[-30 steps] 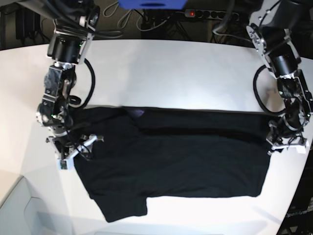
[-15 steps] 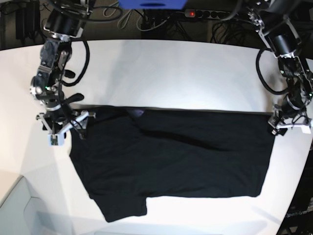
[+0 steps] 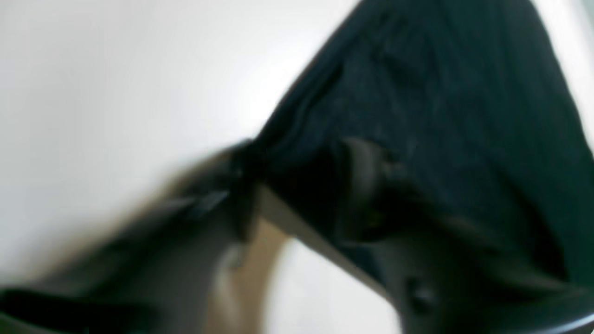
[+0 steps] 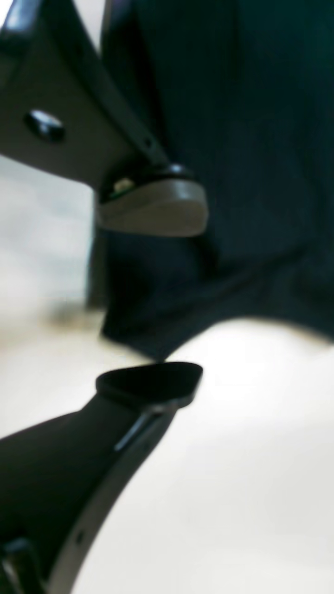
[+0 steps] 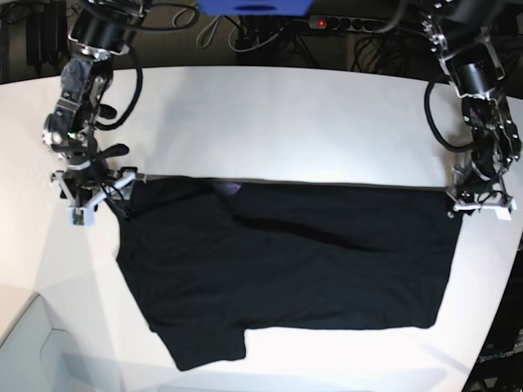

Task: Layout the t-shirt on the table in an organized manner, then fold the t-shirt properly
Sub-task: 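Lift the collar edge with both grippers and fold it toward the hem, then lay the folded edge down with both grippers and pull it taut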

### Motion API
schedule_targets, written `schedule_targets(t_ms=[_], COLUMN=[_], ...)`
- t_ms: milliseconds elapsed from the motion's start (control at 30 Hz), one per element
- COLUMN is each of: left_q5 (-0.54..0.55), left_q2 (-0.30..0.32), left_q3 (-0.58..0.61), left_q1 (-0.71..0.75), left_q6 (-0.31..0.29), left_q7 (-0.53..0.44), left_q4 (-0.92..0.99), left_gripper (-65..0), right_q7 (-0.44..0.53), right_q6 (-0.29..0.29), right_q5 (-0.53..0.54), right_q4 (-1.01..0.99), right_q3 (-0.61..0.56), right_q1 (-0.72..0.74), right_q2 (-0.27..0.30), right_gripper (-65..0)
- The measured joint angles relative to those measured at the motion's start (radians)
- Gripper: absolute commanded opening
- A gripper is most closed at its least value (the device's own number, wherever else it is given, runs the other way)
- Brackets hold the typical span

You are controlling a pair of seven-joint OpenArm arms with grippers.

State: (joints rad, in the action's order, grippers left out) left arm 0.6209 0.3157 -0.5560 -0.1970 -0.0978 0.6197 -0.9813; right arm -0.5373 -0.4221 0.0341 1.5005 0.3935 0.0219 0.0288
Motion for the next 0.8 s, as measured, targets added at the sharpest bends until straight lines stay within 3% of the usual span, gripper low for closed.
schedule_targets(t_ms=[100, 133, 533, 667, 800], left_q5=[0.0, 0.001, 0.0, 0.0, 0.004], left_q2=[-0.012, -0.014, -0.011, -0.008, -0.005], left_q3=[0.017, 0.017, 0.016, 0.016, 0.016], left_q1=[0.003, 0.004, 0.003, 0.006, 0.011], left_q6=[0.002, 0.002, 0.004, 0.004, 0.003], left_q7=[-0.031, -0.032, -0.031, -0.034, -0.034], left_q4=[0.002, 0.002, 0.004, 0.004, 0.003], left_gripper=[-63.7, -65.0, -65.0, -65.0, -65.0], right_q7=[-0.003, -0.001, 0.049, 0.091, 0.115], right_q6=[0.0, 0.0, 0.0, 0.0, 0.0], right_q5=[0.002, 0.001, 0.012, 0.008, 0.025], right_q4=[-0.034, -0.039, -0.161, -0.166, -0.163], right_q3=[-0.002, -0.002, -0.004, -0.006, -0.003], right_q1=[-0.005, -0.009, 0.01, -0.004, -0.023], right_q2=[0.014, 0.015, 0.025, 0.027, 0.027], right_gripper=[-21.7, -21.7, -24.3, -40.9, -65.0])
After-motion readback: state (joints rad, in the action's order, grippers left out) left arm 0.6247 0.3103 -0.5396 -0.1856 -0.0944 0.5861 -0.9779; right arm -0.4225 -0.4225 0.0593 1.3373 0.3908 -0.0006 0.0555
